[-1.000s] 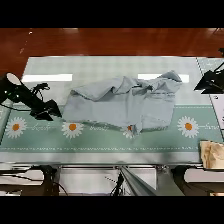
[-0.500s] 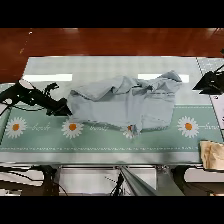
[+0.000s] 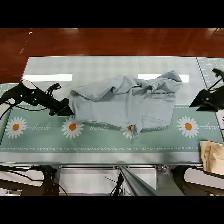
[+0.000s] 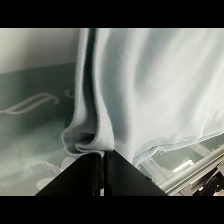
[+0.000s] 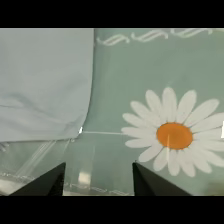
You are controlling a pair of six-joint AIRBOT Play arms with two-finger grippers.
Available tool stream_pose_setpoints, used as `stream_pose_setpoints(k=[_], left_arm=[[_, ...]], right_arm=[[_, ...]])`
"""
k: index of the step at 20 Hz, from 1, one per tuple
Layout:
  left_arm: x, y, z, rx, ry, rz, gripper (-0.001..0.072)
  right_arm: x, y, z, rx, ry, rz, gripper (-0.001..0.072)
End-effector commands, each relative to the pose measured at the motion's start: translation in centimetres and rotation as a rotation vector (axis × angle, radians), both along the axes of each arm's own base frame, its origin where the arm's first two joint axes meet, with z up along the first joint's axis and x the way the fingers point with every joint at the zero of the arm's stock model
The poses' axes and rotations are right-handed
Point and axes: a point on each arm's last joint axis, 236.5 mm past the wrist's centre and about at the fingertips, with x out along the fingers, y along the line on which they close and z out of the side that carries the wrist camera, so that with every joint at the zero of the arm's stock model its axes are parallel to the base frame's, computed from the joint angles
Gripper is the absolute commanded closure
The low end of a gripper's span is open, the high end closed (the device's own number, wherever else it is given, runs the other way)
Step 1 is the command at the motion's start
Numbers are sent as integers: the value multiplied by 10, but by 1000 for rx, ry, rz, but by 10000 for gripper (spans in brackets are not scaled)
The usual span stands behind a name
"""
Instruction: Fold the shirts.
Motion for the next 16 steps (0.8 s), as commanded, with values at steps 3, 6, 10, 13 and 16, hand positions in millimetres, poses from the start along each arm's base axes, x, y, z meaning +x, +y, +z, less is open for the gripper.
stream_pose_setpoints(k=[3,6,10,13,16], left_arm=[[2,6,2,23,-34,-28,682],[3,6,6,24,-49,-32,682],[5,6,11,22,-76,-51,682],[8,7,10,26,-96,-57,682],[13,9,8,37,-113,-46,682]], right_arm=[[-57,61,-53,182,77,-54,219],[-48,87,-68,281,21,-145,220],[-30,84,-85,257,-47,-259,221],[-27,88,-95,228,-61,-264,222],[-23,109,-101,196,-85,-183,487]])
